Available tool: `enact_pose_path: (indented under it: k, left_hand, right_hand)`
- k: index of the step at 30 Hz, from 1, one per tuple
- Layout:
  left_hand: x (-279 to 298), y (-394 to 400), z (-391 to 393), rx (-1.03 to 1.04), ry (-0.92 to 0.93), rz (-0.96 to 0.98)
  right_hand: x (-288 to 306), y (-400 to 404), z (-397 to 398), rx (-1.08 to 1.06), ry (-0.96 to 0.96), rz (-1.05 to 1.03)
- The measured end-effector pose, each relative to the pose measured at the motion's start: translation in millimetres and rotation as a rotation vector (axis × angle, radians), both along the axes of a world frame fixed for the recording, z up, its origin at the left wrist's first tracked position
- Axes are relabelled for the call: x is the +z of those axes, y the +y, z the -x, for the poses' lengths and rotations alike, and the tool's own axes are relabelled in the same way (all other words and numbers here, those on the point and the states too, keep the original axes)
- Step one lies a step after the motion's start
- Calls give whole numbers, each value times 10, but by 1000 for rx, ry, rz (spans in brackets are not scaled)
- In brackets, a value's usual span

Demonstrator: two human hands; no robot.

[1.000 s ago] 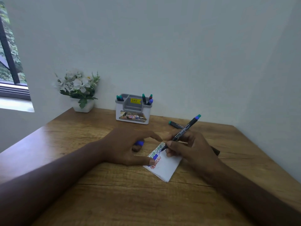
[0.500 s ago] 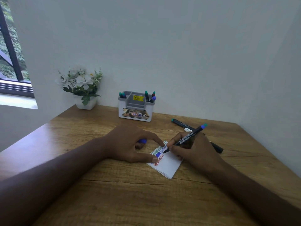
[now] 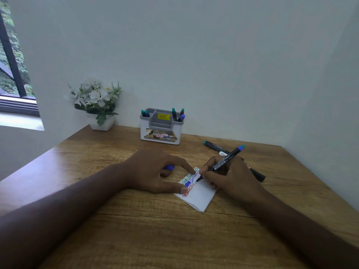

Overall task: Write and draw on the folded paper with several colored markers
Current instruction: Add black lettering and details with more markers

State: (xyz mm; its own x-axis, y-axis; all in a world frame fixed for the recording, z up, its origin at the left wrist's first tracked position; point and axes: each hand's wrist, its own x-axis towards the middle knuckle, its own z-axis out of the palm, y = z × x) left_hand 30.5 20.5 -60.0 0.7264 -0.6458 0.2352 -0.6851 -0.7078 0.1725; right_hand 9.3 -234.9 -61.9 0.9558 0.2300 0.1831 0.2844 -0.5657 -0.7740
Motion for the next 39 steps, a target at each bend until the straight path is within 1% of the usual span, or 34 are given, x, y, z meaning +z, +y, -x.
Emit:
enact_pose_path:
  k: [9, 17, 31, 39]
  left_hand:
    - [16, -3, 21, 4, 7, 14]
    - [21, -16, 16, 10, 27, -29]
    - [-47, 43, -38, -12, -19, 6]
    - [-7, 8, -6, -14, 5, 11]
  right_hand:
    - [14, 2, 10, 7, 2, 3]
    - [31, 13, 25, -4, 21, -28]
    - [18, 11, 0, -33, 37, -27]
    - [31, -2, -11, -33, 14, -19]
